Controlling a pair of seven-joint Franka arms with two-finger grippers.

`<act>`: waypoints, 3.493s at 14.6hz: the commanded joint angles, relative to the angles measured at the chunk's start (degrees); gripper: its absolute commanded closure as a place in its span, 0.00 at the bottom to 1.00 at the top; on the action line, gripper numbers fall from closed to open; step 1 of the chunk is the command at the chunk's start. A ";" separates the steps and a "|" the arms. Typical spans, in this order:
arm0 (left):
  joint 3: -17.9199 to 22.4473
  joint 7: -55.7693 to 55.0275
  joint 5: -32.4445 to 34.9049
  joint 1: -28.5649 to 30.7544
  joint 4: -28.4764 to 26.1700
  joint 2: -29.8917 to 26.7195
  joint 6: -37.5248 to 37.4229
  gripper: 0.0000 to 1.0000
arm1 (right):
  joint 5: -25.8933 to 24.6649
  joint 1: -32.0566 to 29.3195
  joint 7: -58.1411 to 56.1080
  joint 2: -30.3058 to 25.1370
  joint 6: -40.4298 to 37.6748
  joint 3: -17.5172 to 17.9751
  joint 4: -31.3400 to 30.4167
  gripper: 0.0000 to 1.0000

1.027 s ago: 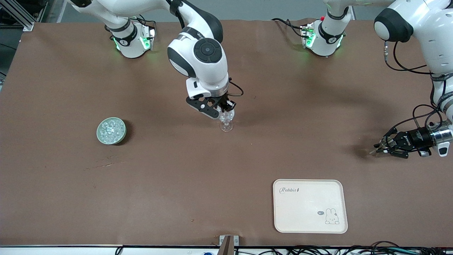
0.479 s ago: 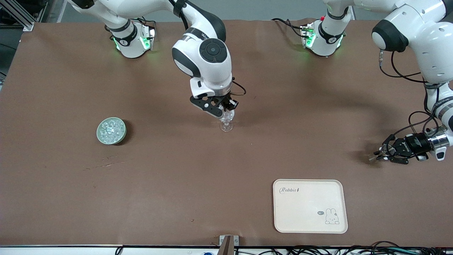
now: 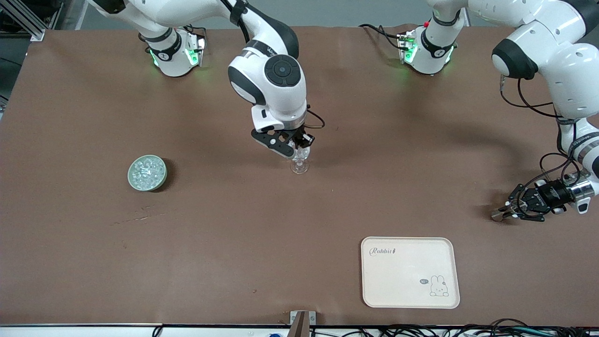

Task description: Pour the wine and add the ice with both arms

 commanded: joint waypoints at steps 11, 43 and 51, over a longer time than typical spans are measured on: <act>2.09 6.70 4.00 3.46 1.05 -2.04 -3.98 0.00 | -0.99 -1.89 0.66 -1.02 -1.05 0.95 2.31 0.37; -36.31 37.91 84.70 -5.76 4.49 -53.71 0.59 0.03 | 12.19 -18.34 -75.97 -30.64 -23.99 -35.88 1.87 0.00; -37.10 38.26 85.93 -9.28 -6.94 -60.67 6.83 0.04 | 13.16 -18.16 -75.89 -30.64 -23.81 -35.88 1.87 0.00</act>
